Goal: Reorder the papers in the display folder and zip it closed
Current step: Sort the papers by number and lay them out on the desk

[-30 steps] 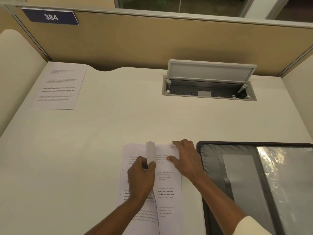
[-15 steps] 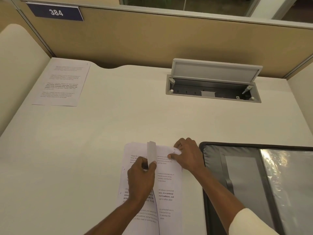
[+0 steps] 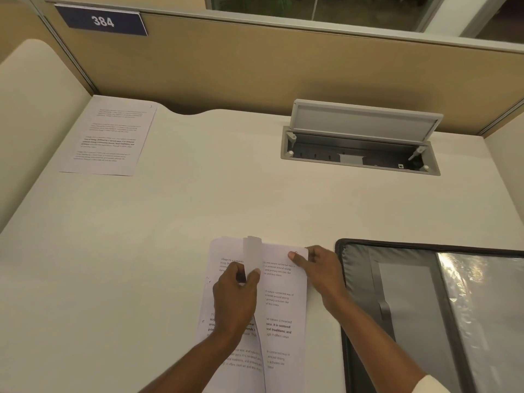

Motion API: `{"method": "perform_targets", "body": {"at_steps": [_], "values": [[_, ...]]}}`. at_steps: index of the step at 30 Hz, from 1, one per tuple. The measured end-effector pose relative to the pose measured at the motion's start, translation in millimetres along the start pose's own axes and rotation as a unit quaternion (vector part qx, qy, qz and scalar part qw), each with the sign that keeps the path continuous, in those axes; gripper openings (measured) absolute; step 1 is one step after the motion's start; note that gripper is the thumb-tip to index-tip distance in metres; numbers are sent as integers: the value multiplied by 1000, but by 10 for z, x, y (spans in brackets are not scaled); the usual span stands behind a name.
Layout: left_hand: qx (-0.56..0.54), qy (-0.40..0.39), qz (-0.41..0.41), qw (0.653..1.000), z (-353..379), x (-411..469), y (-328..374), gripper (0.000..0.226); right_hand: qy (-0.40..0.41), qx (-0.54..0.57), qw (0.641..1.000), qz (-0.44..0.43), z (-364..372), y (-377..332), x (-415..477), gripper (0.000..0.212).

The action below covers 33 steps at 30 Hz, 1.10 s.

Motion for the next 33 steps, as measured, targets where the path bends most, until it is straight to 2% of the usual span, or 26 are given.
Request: {"method": "perform_targets", "body": {"at_steps": [4, 6, 8, 12, 16, 19, 26, 28, 31, 33], "values": [[-3, -7, -4, 1000, -7, 0, -19, 22, 46, -14, 998, -33, 30, 203, -221, 55], [-7, -10, -9, 1000, -2, -6, -37, 24, 53, 53, 997, -35, 25, 216, -291, 57], [-7, -15, -10, 1000, 10, -18, -43, 22, 64, 99, 993, -14, 15, 195, -301, 56], [-6, -25, -9, 1000, 24, -23, -18, 19, 62, 96, 993, -7, -12, 125, -222, 57], [-3, -25, -13, 1000, 13, -14, -27, 20, 86, 52, 995, -21, -91, 63, -136, 37], [-6, -26, -17, 1000, 9, -9, -28, 18, 78, 60, 995, -15, -105, 102, -88, 59], [-14, -28, -23, 999, 20, -5, -45, 21, 57, 149, 987, 31, -66, 11, -175, 75], [-19, -26, -22, 999, 20, -12, -29, 19, 32, 135, 989, 42, -38, -41, -265, 64], [-31, -24, -17, 999, 11, -14, -26, 18, -10, 96, 994, 53, 59, -27, -441, 21], [-37, -20, -13, 999, 1, -14, -26, 19, -30, 78, 995, 52, 131, 45, -572, 16]]}}
Point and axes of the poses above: each hand's wrist, its own x-axis towards the middle knuckle, its own z-axis out of the palm, y = z × x, the point moved 4 cm from there along x, towards the middle knuckle, and after that the axes turned 4 degrees about -y, right-handed, at the moved point
